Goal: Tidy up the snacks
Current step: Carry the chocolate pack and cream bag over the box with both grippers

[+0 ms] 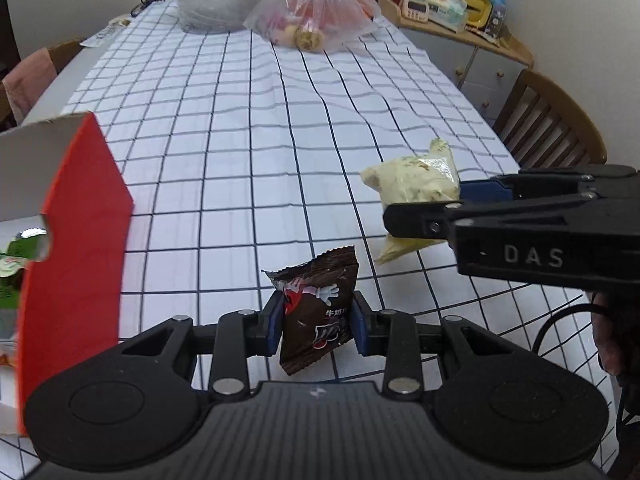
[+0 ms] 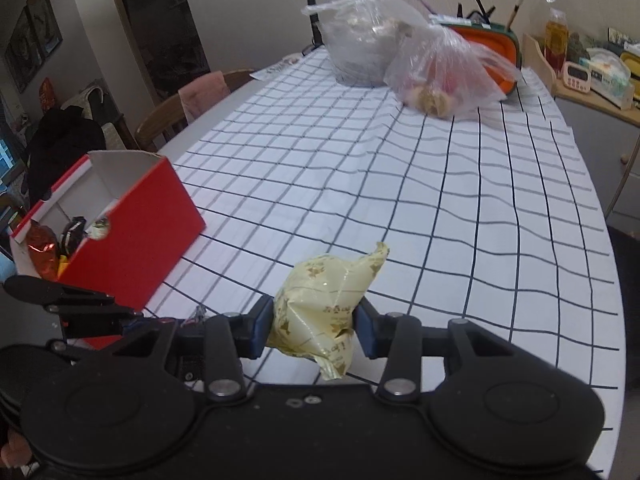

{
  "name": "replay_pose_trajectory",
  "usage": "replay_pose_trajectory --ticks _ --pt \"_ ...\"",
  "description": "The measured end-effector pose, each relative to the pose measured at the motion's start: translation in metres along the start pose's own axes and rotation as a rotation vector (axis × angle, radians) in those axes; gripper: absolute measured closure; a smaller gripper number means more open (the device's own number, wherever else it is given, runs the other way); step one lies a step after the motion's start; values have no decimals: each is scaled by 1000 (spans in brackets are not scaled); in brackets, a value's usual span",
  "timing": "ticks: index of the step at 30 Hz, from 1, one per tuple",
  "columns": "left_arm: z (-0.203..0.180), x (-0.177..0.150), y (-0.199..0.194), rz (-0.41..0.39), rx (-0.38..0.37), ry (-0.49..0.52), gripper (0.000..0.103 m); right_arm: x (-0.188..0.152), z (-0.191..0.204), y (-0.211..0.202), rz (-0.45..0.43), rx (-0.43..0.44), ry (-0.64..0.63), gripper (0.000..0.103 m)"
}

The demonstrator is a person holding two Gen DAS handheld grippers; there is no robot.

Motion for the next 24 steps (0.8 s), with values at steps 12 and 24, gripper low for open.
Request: replay_pose_trajectory --ticks 12,24 --pt "34 13 -82 -102 -3 -19 70 22 53 -60 -97 11 -10 62" --pt "106 26 -150 -190 71 -36 70 50 129 -69 -155 32 -35 62"
Point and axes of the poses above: each gripper's, at about its wrist camera, not at the fingertips, and y roughly the way its jaws point, z to its left, x to its top, the point moved 2 cm from there along y, roughly the way its jaws point, and after that the axes turned 13 degrees about -x, right-handed, at the moved point
